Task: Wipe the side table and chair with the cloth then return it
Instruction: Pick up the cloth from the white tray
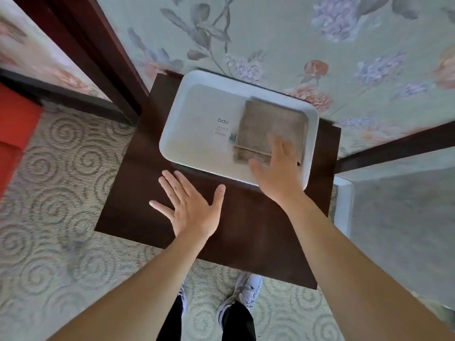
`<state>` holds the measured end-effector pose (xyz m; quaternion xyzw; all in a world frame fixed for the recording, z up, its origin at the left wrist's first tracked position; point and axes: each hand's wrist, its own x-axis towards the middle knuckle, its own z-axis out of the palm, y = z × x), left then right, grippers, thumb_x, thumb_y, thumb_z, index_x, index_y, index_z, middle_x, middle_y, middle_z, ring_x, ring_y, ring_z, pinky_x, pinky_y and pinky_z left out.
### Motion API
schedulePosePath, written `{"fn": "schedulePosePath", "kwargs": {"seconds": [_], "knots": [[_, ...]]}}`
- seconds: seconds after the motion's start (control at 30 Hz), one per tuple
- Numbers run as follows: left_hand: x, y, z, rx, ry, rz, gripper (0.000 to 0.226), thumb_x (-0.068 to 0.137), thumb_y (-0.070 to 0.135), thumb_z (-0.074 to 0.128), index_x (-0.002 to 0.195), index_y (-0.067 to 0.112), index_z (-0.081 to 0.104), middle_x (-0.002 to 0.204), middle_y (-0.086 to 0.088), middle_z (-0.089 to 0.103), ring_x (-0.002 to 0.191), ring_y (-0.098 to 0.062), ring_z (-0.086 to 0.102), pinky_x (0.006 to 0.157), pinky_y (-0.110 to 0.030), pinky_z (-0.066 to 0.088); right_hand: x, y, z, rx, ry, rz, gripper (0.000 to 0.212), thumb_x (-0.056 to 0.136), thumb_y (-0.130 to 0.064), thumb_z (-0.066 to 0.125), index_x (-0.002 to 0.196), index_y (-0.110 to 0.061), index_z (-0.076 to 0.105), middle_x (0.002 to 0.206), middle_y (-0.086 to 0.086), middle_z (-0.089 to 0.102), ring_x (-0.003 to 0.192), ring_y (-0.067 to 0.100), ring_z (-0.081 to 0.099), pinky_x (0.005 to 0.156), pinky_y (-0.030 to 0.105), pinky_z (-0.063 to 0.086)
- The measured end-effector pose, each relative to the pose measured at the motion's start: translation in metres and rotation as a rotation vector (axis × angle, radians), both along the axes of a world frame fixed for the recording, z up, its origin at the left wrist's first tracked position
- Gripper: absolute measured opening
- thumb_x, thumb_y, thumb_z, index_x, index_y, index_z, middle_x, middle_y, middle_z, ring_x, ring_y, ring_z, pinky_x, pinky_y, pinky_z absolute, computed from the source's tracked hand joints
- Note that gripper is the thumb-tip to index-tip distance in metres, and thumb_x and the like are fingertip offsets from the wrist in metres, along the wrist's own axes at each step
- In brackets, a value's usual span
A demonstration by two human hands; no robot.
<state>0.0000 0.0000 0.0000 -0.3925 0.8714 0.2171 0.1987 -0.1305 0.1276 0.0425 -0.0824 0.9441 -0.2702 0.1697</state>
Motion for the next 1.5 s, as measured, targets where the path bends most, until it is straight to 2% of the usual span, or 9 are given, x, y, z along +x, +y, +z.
{"fn": "schedulePosePath", "kwargs": {"seconds": [0.43, 0.73, 0.93, 1.0, 1.1, 1.2, 1.3, 1.4, 1.5], "knots": [[0.000, 0.009, -0.037, -0.276, 0.066, -0.015, 0.117, 0.083, 0.086, 0.010, 0.157, -0.003, -0.006, 0.167, -0.024, -0.009, 0.155, -0.033, -0.016, 0.114, -0.077, -0.005, -0.045, -0.025, -0.054, 0.303, 0.079, 0.039, 0.108, 0.076, -0.083, 0.046, 0.157, -0.030, -0.005, 0.165, 0.014, -0.013, 0.150, 0.036, -0.015, 0.119, 0.050, -0.011], [0.000, 0.009, -0.039, -0.292, 0.064, -0.015, 0.116, 0.084, 0.085, 0.016, 0.156, -0.003, -0.003, 0.167, -0.025, -0.005, 0.156, -0.034, -0.011, 0.114, -0.078, -0.001, -0.042, -0.034, -0.063, 0.377, 0.171, 0.006, 0.064, 0.103, -0.045, 0.031, 0.158, -0.023, 0.006, 0.165, 0.019, -0.003, 0.150, 0.040, -0.005, 0.120, 0.054, -0.005], [0.001, 0.008, -0.039, -0.289, 0.074, -0.017, 0.118, 0.083, 0.086, 0.020, 0.157, -0.004, -0.001, 0.167, -0.025, -0.003, 0.156, -0.035, -0.008, 0.114, -0.078, -0.001, -0.047, -0.027, -0.058, 0.102, 0.139, -0.064, 0.059, 0.099, -0.003, 0.041, 0.154, -0.019, 0.027, 0.165, 0.013, 0.011, 0.152, 0.033, 0.000, 0.122, 0.045, -0.003], [0.001, 0.006, -0.039, -0.277, 0.076, -0.019, 0.118, 0.083, 0.086, 0.020, 0.157, -0.004, -0.001, 0.167, -0.025, -0.003, 0.156, -0.035, -0.008, 0.113, -0.078, -0.001, -0.048, -0.021, -0.049, -0.094, 0.040, -0.173, 0.054, 0.100, -0.003, 0.040, 0.150, -0.023, 0.035, 0.160, 0.008, 0.031, 0.148, 0.034, 0.021, 0.122, 0.044, 0.015], [-0.001, 0.005, -0.029, -0.210, 0.046, -0.024, 0.119, 0.082, 0.086, 0.020, 0.156, -0.003, -0.005, 0.167, -0.025, -0.007, 0.156, -0.036, -0.010, 0.112, -0.077, -0.004, -0.052, -0.014, -0.019, -0.326, -0.076, -0.328, 0.039, 0.103, -0.014, 0.041, 0.141, -0.022, 0.046, 0.110, -0.001, 0.061, 0.098, 0.024, 0.064, 0.076, 0.036, 0.055], [-0.003, -0.001, -0.015, -0.076, 0.003, -0.031, 0.121, 0.080, 0.086, 0.025, 0.155, -0.001, -0.013, 0.167, -0.021, -0.018, 0.154, -0.033, -0.020, 0.113, -0.073, -0.011, -0.049, -0.003, 0.018, -0.510, -0.149, -0.381, 0.023, 0.103, -0.016, 0.046, 0.123, -0.012, 0.055, 0.083, 0.002, 0.056, 0.063, 0.007, 0.061, 0.049, 0.022, 0.043], [-0.007, -0.014, 0.011, 0.158, 0.029, 0.071, 0.109, 0.088, 0.078, 0.037, 0.160, 0.006, -0.001, 0.168, -0.014, -0.020, 0.155, -0.028, -0.019, 0.118, -0.066, -0.008, -0.029, 0.007, 0.059, -0.734, -0.218, -0.487, 0.011, 0.102, -0.014, 0.047, 0.101, -0.015, 0.058, 0.070, 0.001, 0.052, 0.053, 0.006, 0.053, 0.048, 0.022, 0.041], [-0.007, -0.027, 0.052, 0.412, 0.177, 0.295, 0.069, 0.098, 0.056, 0.045, 0.152, 0.013, 0.040, 0.170, -0.009, 0.004, 0.155, -0.029, 0.012, 0.121, -0.055, 0.020, 0.004, 0.012, 0.102, -0.893, -0.266, -0.597, 0.015, 0.103, -0.014, 0.045, 0.092, -0.017, 0.055, 0.068, 0.000, 0.049, 0.057, 0.010, 0.046, 0.047, 0.021, 0.037], [-0.005, -0.032, 0.103, 0.561, 0.281, 0.299, 0.046, 0.100, 0.044, 0.042, 0.128, 0.012, 0.060, 0.132, -0.009, 0.058, 0.115, -0.023, 0.059, 0.086, -0.036, 0.049, 0.042, 0.014, 0.150, -1.045, -0.328, -0.744, 0.014, 0.105, -0.016, 0.046, 0.100, -0.011, 0.057, 0.067, 0.003, 0.058, 0.047, 0.009, 0.048, 0.041, 0.021, 0.037]]}}
